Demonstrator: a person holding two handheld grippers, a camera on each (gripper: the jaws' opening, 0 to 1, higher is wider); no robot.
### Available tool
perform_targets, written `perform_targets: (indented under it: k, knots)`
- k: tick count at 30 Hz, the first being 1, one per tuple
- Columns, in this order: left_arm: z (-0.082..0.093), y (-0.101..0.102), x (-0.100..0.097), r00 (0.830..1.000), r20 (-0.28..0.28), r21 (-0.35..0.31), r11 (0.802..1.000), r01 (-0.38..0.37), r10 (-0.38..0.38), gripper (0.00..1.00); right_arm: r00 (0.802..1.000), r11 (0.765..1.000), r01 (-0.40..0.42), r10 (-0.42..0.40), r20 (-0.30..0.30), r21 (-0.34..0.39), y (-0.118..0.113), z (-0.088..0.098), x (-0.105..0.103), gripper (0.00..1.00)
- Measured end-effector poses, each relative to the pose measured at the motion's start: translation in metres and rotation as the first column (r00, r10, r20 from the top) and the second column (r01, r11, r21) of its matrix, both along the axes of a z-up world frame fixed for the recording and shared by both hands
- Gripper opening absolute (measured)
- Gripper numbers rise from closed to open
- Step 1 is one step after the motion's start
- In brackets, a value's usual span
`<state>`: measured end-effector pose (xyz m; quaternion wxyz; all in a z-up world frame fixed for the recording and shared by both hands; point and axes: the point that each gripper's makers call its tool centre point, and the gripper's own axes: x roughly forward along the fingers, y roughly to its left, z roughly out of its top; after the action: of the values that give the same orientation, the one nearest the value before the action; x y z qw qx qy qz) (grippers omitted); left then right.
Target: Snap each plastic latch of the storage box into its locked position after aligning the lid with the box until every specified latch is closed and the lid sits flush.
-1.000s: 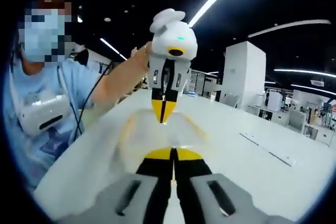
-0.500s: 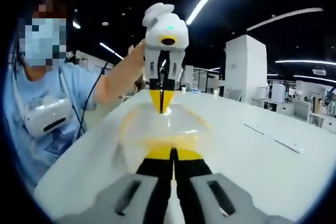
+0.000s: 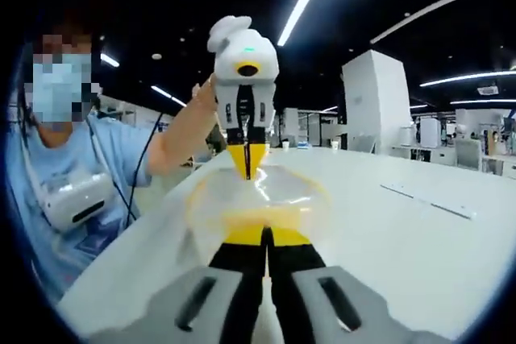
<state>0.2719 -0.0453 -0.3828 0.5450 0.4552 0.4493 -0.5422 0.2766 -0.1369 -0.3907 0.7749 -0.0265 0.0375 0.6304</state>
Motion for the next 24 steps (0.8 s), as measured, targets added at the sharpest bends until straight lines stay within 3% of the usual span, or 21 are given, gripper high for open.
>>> perform_targets:
  k: [4, 13, 24]
  knots:
    - [0.0003, -0.0002, 0.0015, 0.998, -0.030, -0.023, 0.998, -0.050, 0.050, 0.00, 1.000, 1.000, -0.004, 0.004, 0.005, 0.010, -0.0011, 0.0008, 0.0023, 0.00]
    - [-0.0013, -0.0007, -0.0023, 0.997, -0.045, -0.047, 0.997, -0.066, 0.064, 0.00, 0.999, 0.998, -0.019, 0.020, -0.027, 0.060, -0.0026, 0.0027, 0.0058, 0.00]
    - [-0.0013, -0.0023, -0.0019, 1.000, -0.014, 0.010, 1.000, -0.022, 0.022, 0.00, 0.999, 0.998, -0.019, 0.021, -0.037, 0.054, -0.0022, 0.0042, 0.0072, 0.00]
